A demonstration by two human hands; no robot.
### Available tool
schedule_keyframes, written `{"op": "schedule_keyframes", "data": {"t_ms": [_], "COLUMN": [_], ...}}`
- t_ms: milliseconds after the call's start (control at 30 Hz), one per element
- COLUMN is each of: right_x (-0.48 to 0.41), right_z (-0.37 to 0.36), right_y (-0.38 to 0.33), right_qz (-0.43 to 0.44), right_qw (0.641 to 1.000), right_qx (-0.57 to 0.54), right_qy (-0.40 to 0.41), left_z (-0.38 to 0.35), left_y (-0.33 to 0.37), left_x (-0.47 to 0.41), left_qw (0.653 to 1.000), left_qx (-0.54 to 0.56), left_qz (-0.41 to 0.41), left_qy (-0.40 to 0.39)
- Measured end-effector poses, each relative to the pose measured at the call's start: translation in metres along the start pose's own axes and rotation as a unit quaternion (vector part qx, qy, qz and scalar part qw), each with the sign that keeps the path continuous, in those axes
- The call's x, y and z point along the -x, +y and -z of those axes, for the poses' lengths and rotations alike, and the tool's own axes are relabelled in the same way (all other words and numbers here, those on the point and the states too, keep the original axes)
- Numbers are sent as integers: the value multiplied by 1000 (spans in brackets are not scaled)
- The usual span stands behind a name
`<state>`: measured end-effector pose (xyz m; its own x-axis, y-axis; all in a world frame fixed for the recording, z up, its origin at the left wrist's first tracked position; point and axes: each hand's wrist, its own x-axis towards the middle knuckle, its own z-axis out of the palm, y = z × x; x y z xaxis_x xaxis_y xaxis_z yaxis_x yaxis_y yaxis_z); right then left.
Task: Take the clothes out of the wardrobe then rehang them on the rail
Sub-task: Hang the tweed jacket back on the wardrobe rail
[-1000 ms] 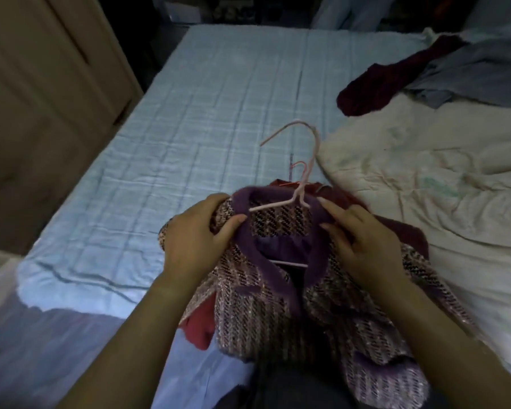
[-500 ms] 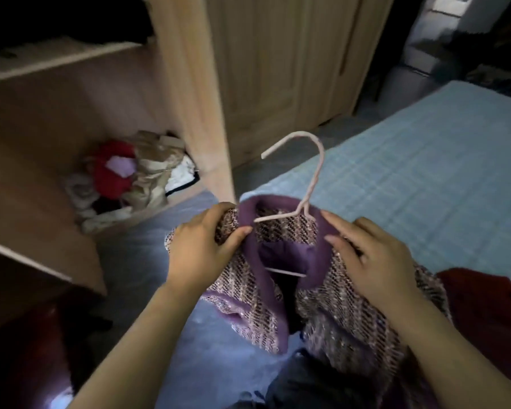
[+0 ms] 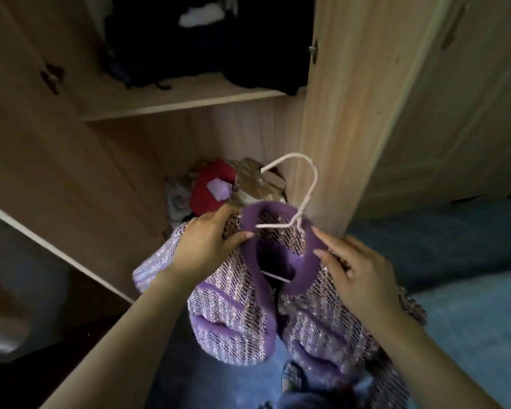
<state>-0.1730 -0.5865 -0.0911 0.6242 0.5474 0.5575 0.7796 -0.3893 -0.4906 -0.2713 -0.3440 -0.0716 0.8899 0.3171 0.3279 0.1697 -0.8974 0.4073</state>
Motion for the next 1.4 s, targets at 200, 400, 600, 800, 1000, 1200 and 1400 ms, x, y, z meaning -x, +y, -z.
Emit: {"op": "schedule_keyframes", "data": {"t_ms": [200,400,600,800,1000,1200,1400], "right_x": [-160,-345,-495,-631,-752,-858,-939], "right_z": [-57,-99,-105,-87,-89,-54,-26], "right_y": [13,-5,-34,-64,-62,-92,-122], "right_qz": [73,137,172,234,223,287,299], "right_qw": [997,989,982,967,947,886,875], "right_qx": [-34,-40,-7,32,87,132,140], "right_qy": [23,47,73,97,214,339,354], "left_z": [36,96,177,276,342,413,470], "left_y": [-66,-137,-184,-218,-233,-226,-221], "left_x": [-116,-253,-384,-497,-603,-711,-778], "left_qw": [998,981,959,931,918,892,869], "left_qx": [19,13,15,42,16,51,63], "left_qz": [13,21,-31,-71,-84,-130,-179], "left_qy": [54,192,282,356,386,430,456]}}
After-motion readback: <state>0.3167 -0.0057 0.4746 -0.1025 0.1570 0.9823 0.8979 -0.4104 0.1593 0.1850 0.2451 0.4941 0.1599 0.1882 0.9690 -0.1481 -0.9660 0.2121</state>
